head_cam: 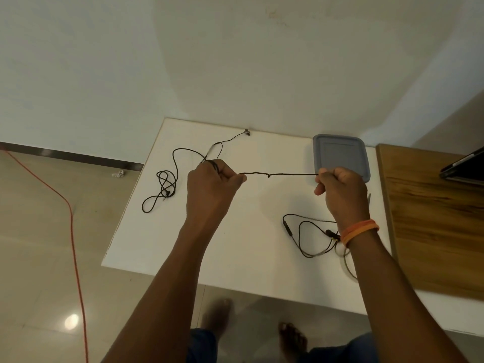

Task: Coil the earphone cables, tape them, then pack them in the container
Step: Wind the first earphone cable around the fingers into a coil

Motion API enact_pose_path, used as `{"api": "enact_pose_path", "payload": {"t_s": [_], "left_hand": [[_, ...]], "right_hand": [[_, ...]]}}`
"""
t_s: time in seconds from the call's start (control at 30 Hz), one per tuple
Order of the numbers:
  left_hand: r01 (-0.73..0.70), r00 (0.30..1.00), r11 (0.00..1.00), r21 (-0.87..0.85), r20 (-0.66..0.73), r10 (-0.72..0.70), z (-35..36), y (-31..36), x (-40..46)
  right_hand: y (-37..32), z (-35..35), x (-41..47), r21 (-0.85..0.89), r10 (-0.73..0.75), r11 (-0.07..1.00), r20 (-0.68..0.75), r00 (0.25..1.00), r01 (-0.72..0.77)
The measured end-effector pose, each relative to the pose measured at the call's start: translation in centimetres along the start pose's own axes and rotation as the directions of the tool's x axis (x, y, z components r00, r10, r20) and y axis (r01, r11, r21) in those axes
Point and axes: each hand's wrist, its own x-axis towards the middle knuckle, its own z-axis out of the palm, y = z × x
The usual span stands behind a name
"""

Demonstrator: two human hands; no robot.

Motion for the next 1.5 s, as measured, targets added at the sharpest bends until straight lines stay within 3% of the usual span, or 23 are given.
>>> {"api": "enact_pose_path", "payload": {"t_s": [0.27,0.47,0.53,0.67,0.73,0.9,1.1,1.2,1.27,1.33,1.4,1.5], "left_hand": [[-0.01,0.996,1.0,0.008,-0.092,0.011,0.0,-0.2,0.1],[-0.049,0.997,0.998,-0.042,0.052,0.051,0.5,0.1,-0.2],[-0.073,0.99,0.997,-0.04,0.116,0.077,0.9,0.4,-0.6],[-0.104,0.973,0.994,-0.022,0.204,0.106,1.4,0.5,-0.8],[-0.119,0.966,0.993,-0.013,0.23,0.119,1.5,0.3,-0.8],[-0.137,0.943,0.99,-0.029,0.302,0.14,1.6,0.2,-0.8],[-0.131,0.894,0.991,-0.03,0.428,0.131,1.5,0.3,-0.8],[-0.093,0.857,0.995,-0.038,0.505,0.099,1.4,0.9,-1.2],[-0.017,0.832,0.999,-0.05,0.553,0.042,1.3,1.1,-1.6],[0.045,0.814,0.998,-0.038,0.581,-0.014,1.1,1.2,-1.7],[0.034,0.797,0.999,0.018,0.603,-0.038,0.8,1.3,-1.7],[-0.117,0.769,0.981,0.152,0.64,-0.007,0.8,1.1,-1.8]], "right_hand": [[0.5,-0.2,0.4,-0.109,0.022,0.994,-0.034,0.999,-0.026],[1.2,0.7,-0.2,-0.351,-0.127,0.929,-0.01,0.992,0.116],[0.2,1.7,-1.0,-0.269,-0.225,0.937,0.022,0.974,0.223],[-2.3,3.0,-3.1,0.14,-0.318,0.945,0.173,0.932,0.296],[-2.4,3.2,-3.5,0.158,-0.37,0.928,0.264,0.891,0.338],[-1.2,3.0,-2.6,-0.041,-0.43,0.876,0.386,0.816,0.481],[-1.6,1.8,-2.0,0.008,-0.313,0.938,0.445,0.839,0.347],[-2.0,1.6,-2.0,0.193,-0.156,0.979,0.474,0.866,0.071],[-2.2,1.3,-2.2,0.311,-0.077,0.942,0.568,0.819,-0.127],[-2.3,1.0,-2.3,0.344,-0.04,0.91,0.624,0.78,-0.229],[-2.2,0.5,-2.2,0.341,-0.049,0.91,0.651,0.757,-0.234],[-2.4,-0.2,-2.2,0.342,-0.134,0.922,0.722,0.679,-0.182]]}}
